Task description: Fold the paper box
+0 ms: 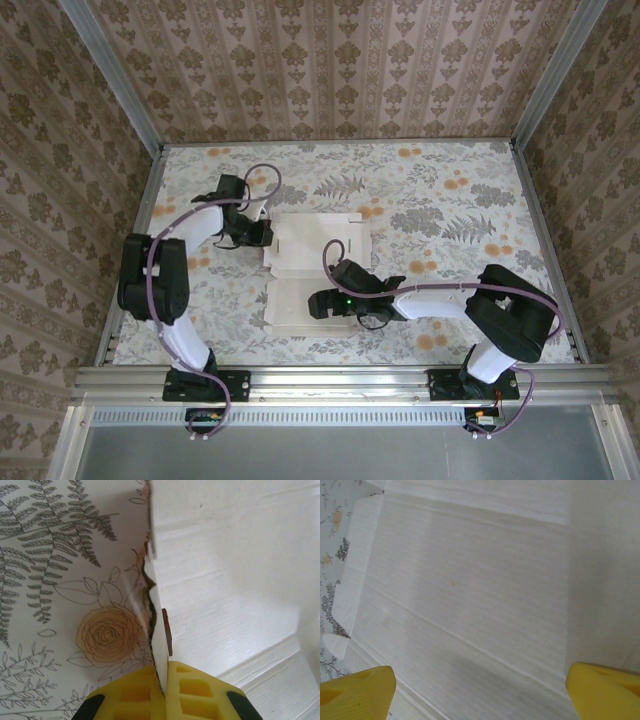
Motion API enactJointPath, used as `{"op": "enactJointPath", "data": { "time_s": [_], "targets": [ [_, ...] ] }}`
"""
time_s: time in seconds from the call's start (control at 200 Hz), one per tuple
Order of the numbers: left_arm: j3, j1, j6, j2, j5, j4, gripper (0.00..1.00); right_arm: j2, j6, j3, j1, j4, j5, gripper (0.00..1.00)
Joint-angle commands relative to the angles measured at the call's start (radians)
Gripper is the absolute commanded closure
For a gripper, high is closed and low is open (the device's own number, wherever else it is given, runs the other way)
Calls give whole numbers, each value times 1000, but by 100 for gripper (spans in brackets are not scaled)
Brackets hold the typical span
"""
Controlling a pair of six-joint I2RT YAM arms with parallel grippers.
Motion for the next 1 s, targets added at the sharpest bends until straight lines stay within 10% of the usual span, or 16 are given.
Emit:
{"op": "enactJointPath", "data": {
  "time_s": [0.0,0.705,0.995],
  "targets": [
    [-97,-27,-35,-74,-22,123,99,21,50,-56,-12,-185,56,10],
    [-432,-159,-119,-336,-158,558,99,-62,-68,42,95,-283,108,84],
    [-486,-178,-130,-394,-146,599,97,21,-10,96,134,-371,202,91]
  ]
}}
